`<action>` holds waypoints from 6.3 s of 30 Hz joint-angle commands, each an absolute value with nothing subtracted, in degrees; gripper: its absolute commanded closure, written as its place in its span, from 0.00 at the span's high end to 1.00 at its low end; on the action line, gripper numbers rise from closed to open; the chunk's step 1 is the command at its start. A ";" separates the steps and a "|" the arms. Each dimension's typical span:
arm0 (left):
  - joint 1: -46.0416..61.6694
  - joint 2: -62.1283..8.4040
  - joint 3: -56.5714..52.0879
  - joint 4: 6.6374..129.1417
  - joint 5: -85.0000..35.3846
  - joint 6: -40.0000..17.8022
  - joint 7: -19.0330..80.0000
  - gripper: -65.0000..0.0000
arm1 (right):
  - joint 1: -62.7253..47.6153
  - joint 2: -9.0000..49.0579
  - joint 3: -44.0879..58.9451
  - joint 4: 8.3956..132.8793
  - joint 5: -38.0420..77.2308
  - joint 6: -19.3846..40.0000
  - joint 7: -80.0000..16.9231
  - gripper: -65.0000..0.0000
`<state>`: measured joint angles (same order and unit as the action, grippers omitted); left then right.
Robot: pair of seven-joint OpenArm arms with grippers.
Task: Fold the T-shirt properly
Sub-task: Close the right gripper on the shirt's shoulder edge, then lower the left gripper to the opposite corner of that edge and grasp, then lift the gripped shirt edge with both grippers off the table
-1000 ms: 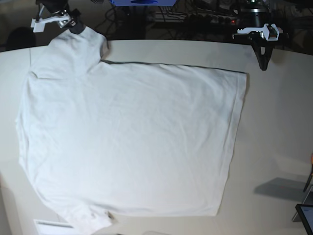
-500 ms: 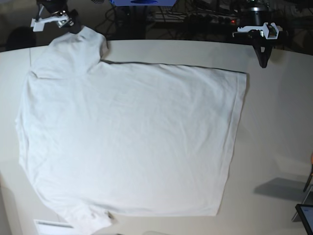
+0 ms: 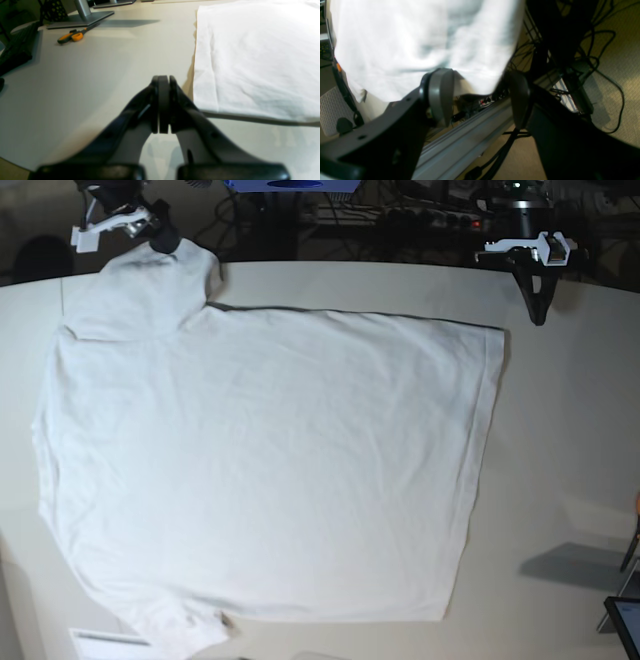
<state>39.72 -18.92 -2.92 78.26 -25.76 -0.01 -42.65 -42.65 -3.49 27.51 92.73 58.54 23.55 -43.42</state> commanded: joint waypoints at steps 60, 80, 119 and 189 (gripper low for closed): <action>38.29 -25.27 9.71 86.20 -61.41 0.13 -19.65 0.42 | -49.89 -1.63 29.41 106.86 68.97 16.66 -45.23 0.00; 32.04 -25.10 10.42 86.29 -61.41 0.13 -17.80 0.41 | -49.98 -1.54 29.41 106.86 68.97 16.66 -45.23 0.00; 36.44 -25.36 9.63 94.64 -61.32 0.22 -17.89 0.00 | -50.86 2.95 32.04 113.01 76.53 16.57 -45.23 0.00; 12.79 -13.14 -2.86 93.23 -61.49 14.55 10.15 0.00 | 1.19 9.01 33.89 88.57 71.78 0.57 -58.95 0.00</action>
<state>13.61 -12.43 -2.70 92.38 -61.73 15.16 11.55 0.32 8.27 33.63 87.74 71.02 -0.03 -59.70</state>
